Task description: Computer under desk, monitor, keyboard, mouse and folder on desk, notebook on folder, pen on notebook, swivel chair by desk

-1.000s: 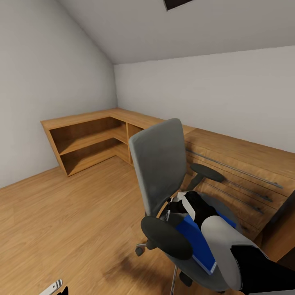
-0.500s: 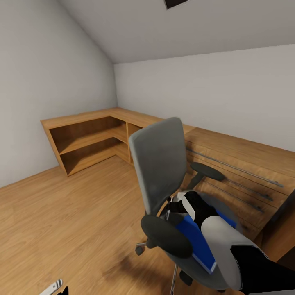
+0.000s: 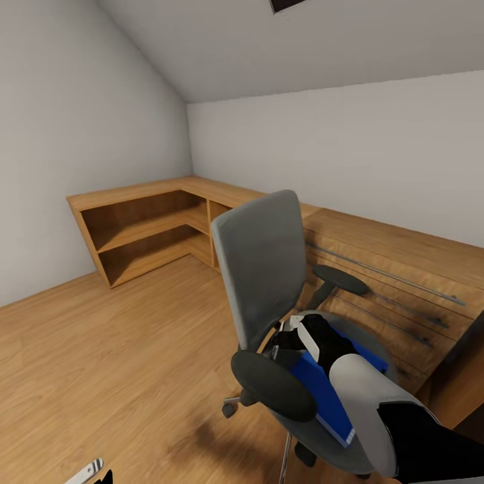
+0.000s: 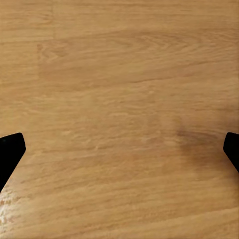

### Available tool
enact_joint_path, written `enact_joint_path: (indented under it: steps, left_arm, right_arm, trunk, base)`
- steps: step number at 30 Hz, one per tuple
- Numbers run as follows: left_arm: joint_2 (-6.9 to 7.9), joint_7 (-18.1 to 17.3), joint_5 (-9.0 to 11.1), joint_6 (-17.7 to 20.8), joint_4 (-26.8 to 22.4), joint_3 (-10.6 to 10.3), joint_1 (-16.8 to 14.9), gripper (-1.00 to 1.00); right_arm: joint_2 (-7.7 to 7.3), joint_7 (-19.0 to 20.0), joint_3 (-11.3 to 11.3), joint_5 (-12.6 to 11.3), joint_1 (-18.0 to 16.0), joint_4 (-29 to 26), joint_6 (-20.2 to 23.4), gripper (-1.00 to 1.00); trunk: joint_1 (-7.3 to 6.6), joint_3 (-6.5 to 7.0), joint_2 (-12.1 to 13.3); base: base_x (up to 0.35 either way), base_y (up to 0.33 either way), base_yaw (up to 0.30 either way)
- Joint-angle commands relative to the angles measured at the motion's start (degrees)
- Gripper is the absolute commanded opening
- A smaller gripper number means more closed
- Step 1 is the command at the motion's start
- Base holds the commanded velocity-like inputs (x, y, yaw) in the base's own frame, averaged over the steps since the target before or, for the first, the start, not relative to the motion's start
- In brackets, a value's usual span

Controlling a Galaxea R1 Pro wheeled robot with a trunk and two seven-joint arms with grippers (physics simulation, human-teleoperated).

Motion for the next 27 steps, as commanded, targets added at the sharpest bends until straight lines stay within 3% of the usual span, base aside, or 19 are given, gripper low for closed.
enact_joint_path:
  steps: [1,27]
  left_arm:
    - [0.02,0.2,0.6,-0.1,0.0,-0.1,0.0,1.0]
    - [0.02,0.2,0.6,-0.1,0.0,-0.1,0.0,1.0]
  right_arm:
    - [0.01,-0.1,0.0,-0.3,0.0,-0.1,0.2,1.0]
    - [0.07,-0.1,0.1,-0.3,0.0,-0.1,0.2,1.0]
  trunk:
    - [-0.01,-0.05,0.0]
    - [-0.01,-0.05,0.0]
  base:
    - [0.0,0.0,0.0]
    - [0.0,0.0,0.0]
